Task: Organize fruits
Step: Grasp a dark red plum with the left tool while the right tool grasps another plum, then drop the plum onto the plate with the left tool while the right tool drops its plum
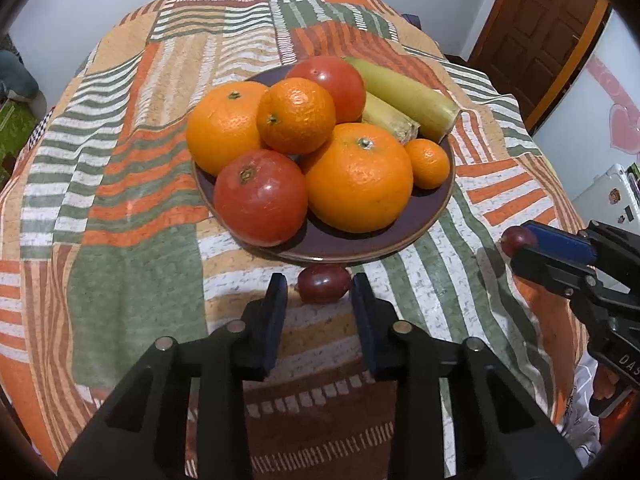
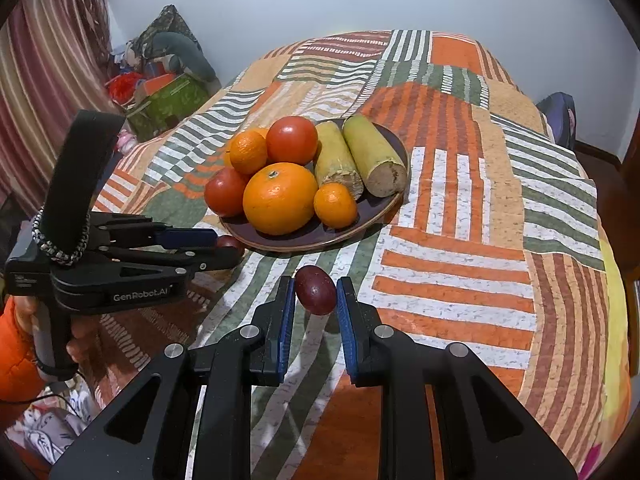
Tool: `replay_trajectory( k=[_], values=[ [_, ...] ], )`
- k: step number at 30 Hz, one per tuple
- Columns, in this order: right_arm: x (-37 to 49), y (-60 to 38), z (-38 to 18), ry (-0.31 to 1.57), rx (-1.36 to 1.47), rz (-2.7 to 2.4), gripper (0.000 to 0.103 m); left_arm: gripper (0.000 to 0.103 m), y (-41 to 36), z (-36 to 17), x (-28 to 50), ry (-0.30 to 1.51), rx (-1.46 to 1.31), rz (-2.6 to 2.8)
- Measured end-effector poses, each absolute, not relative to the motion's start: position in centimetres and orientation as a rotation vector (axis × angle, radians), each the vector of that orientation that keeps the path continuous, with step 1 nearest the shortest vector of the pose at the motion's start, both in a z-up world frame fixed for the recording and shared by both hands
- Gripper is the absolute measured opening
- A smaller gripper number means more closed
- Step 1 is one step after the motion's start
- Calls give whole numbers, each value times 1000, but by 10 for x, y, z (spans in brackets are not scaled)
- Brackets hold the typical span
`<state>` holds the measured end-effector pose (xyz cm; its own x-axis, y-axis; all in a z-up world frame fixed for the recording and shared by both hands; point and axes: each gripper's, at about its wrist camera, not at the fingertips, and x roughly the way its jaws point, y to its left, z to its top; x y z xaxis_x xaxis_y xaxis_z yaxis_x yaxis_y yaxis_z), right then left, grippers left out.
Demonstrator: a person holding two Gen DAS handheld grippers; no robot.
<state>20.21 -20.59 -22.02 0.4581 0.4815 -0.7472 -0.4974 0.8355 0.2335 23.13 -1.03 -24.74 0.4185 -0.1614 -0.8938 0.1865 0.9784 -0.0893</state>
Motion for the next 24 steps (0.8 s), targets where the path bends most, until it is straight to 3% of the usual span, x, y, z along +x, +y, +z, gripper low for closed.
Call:
replay_trajectory(
  k=[13,24],
  values=[
    [205,-205,-221,921,-10,606,19,29,-7,-239,222,1082,27,-223],
    [217,-201,-204,857,-19,611,19,29,10,-188,222,961,-21,-219]
  ],
)
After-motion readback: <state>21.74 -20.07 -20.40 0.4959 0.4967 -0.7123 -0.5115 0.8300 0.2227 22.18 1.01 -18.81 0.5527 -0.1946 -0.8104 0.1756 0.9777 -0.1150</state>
